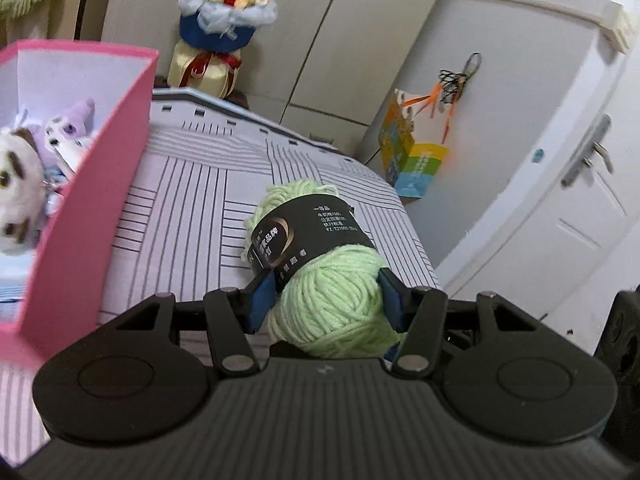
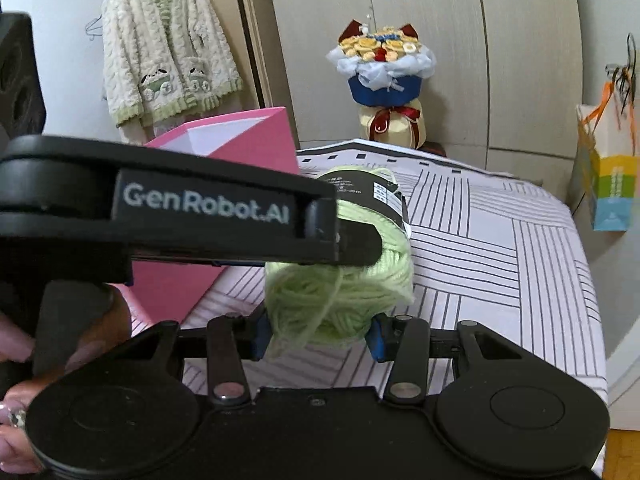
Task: Organize soft objects
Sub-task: 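Carry the yarn ball over the pink shoebox with the left gripper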
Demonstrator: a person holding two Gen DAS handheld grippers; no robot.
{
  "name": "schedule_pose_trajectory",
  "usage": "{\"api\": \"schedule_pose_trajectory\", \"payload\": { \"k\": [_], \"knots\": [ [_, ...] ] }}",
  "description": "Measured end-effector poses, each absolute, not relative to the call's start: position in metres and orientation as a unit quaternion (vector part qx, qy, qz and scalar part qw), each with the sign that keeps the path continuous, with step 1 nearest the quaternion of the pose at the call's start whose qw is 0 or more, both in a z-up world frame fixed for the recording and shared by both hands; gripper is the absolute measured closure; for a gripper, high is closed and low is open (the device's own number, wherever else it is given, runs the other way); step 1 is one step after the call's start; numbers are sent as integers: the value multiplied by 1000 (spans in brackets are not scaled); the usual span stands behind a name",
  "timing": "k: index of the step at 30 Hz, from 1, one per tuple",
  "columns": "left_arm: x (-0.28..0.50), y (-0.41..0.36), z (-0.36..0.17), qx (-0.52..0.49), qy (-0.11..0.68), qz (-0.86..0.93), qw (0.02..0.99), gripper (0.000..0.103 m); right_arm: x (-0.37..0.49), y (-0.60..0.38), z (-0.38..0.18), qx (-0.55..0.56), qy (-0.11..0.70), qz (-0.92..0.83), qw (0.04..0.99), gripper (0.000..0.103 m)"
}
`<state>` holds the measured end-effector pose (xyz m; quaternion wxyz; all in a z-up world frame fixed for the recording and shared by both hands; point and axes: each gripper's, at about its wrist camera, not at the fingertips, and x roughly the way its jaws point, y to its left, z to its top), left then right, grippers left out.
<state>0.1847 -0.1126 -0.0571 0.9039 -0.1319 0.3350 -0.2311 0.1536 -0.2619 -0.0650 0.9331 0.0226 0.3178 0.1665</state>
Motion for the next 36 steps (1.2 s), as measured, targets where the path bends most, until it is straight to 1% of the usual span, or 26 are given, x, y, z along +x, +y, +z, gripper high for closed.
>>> {"api": "schedule_pose_trajectory", "payload": {
  "k": [3,14,19,24,27,30,36],
  "knots": [
    [165,-105,-51,-119,325,-232,909,49,137,-251,-58,14,317,165,934,52],
    [123,-71,-43,-115,333,-268,897,48,88,-220,-46,3,326,165,931,52],
    [102,-60,-36,-108,319,-275,901,48,69,-208,-37,-5,319,173,932,52],
    [81,-43,-13,-94,285,-284,911,48,53,-196,-15,-22,297,188,936,52],
    [78,-22,1,-107,258,-290,916,48,52,-185,-1,-18,273,196,942,52],
    [81,-3,8,-119,252,-289,916,48,54,-171,5,-17,257,200,945,52],
    [84,27,25,-105,217,-256,936,48,73,-137,14,-36,222,232,946,52]
  ]
}}
